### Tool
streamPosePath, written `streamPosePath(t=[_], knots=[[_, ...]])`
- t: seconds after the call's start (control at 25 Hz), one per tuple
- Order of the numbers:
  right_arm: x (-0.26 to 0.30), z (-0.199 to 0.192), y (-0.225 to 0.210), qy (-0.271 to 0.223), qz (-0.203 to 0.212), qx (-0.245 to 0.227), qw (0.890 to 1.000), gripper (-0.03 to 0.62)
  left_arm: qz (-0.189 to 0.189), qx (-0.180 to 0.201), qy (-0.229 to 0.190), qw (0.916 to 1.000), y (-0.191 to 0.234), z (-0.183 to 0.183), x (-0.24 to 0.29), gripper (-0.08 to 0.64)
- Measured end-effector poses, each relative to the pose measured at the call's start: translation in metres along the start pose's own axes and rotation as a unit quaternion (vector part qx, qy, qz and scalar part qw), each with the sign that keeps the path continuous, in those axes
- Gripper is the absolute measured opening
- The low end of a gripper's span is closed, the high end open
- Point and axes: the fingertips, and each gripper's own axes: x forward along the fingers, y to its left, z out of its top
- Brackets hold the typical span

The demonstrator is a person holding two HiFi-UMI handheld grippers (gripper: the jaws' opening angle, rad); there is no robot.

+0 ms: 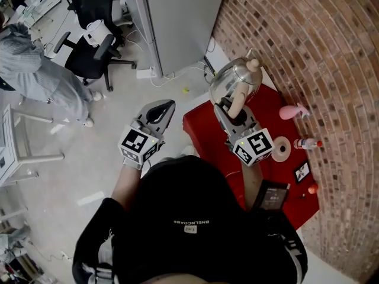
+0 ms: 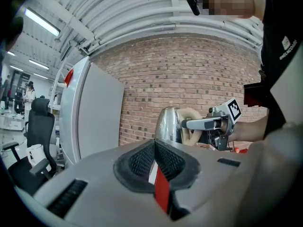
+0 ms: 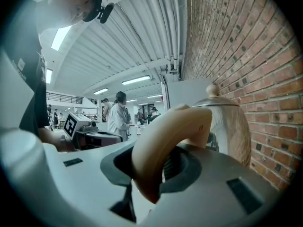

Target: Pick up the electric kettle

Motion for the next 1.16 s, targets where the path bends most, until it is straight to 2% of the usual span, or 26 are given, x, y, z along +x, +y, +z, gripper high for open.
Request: streamPosePath(t=[0.76,1.16], knots=[[-0.005,-0.01,0.001,0.011,-0.012,0.003,1.0,0.109,-0.017,-0.001,0.003,0.9999,-0.007,-0.003,0.004,0.006],[-0.009,-0.011,-0.002,0.015,-0.01,0.001,1.0,0.109,-0.013,-0.002,0.003,0.9999,-0.01,-0.003,0.007,0.006]])
